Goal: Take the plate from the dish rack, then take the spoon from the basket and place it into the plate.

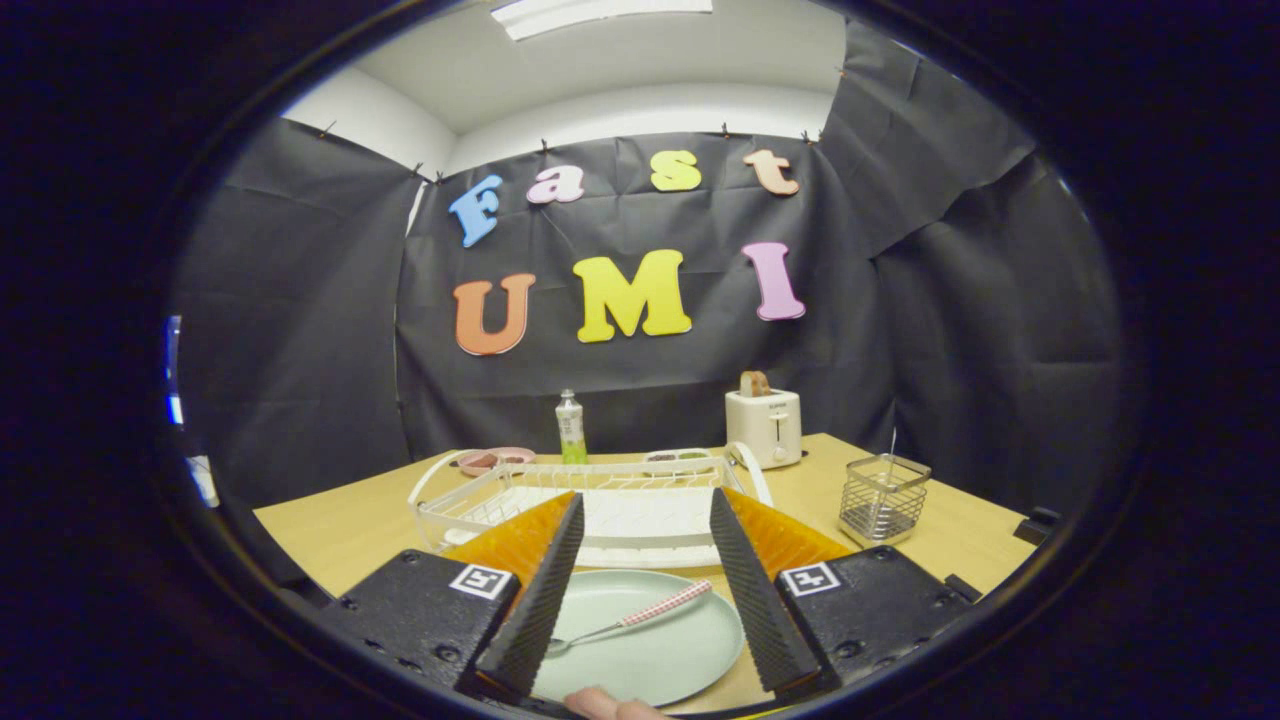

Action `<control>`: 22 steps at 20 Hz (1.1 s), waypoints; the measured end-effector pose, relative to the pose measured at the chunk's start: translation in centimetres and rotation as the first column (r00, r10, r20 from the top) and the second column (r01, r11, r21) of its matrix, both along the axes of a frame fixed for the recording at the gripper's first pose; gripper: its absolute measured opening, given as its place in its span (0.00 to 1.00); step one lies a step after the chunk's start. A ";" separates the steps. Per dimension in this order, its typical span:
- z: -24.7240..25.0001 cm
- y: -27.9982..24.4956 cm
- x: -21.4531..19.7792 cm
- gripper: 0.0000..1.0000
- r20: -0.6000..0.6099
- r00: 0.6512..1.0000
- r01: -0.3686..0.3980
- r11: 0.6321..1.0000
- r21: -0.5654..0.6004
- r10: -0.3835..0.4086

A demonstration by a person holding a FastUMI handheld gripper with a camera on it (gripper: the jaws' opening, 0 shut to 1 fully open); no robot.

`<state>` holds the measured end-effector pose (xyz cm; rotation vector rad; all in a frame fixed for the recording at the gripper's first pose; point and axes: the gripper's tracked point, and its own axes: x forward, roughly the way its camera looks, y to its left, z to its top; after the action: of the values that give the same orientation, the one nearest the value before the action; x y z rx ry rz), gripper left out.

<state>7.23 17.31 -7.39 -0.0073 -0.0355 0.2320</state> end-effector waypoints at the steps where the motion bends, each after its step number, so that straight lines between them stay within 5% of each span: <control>1: 0.2 -0.5 -0.1 0.91 -0.004 1.000 0.011 1.000 -0.006 -0.011; 7: 3.7 -1.6 -3.7 1.00 -0.042 0.999 0.005 1.000 -0.017 -0.006; 13: 8.8 -5.1 -9.0 1.00 -0.007 0.993 0.115 0.993 -0.028 -0.115; 17: 12.7 -5.8 -12.3 1.00 0.019 0.997 0.068 0.996 0.064 -0.069; 22: 15.0 -8.8 -14.6 1.00 0.091 0.984 0.146 0.987 0.062 -0.151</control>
<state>-7.32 8.53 7.61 0.0337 -0.1358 0.0813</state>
